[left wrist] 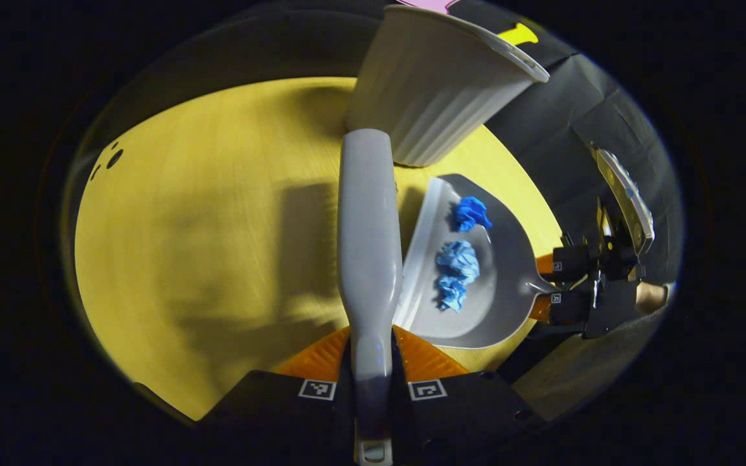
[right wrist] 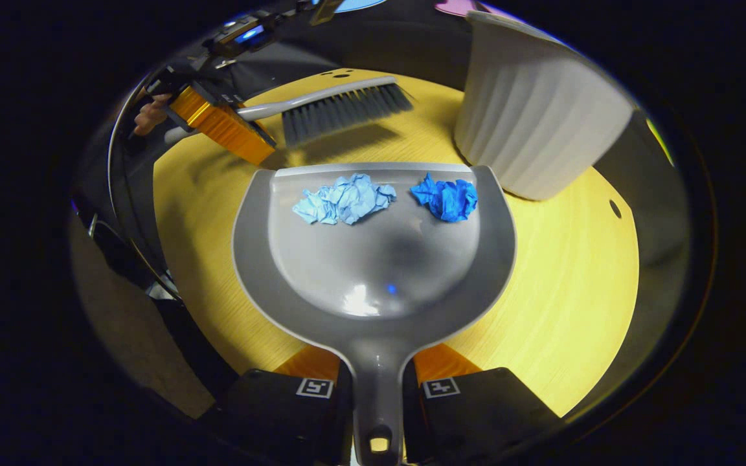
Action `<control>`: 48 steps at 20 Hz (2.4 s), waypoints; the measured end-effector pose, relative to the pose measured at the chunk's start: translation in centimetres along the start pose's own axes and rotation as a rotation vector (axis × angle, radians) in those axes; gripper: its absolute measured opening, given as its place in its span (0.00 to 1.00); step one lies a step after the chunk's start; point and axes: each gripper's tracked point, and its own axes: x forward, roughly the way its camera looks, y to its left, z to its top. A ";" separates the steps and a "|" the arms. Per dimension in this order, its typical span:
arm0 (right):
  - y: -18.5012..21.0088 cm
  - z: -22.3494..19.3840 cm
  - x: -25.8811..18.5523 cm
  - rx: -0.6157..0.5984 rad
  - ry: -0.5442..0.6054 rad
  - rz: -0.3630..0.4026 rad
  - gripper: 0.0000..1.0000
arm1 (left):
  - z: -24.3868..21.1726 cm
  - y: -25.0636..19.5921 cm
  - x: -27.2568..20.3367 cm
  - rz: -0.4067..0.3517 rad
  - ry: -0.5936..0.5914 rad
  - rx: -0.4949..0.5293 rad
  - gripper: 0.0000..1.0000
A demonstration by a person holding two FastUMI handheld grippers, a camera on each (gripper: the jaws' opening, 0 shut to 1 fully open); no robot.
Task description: Pick up the small broom and dustpan from the desktop, sweep the trash into the dustpan with the broom, and then empty the trash into the garbage bin.
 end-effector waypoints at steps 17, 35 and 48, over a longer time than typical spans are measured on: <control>-1.6 9.3 -3.8 0.532 0.046 -0.349 0.35 | -3.0 0.9 3.1 0.156 0.101 -0.013 0.27; -2.9 27.4 1.5 0.104 0.270 -0.475 0.36 | -3.4 1.0 3.2 0.091 0.093 0.002 0.27; -5.4 32.5 2.0 -0.329 0.546 -0.583 0.35 | -3.5 0.9 3.3 0.086 0.083 0.001 0.27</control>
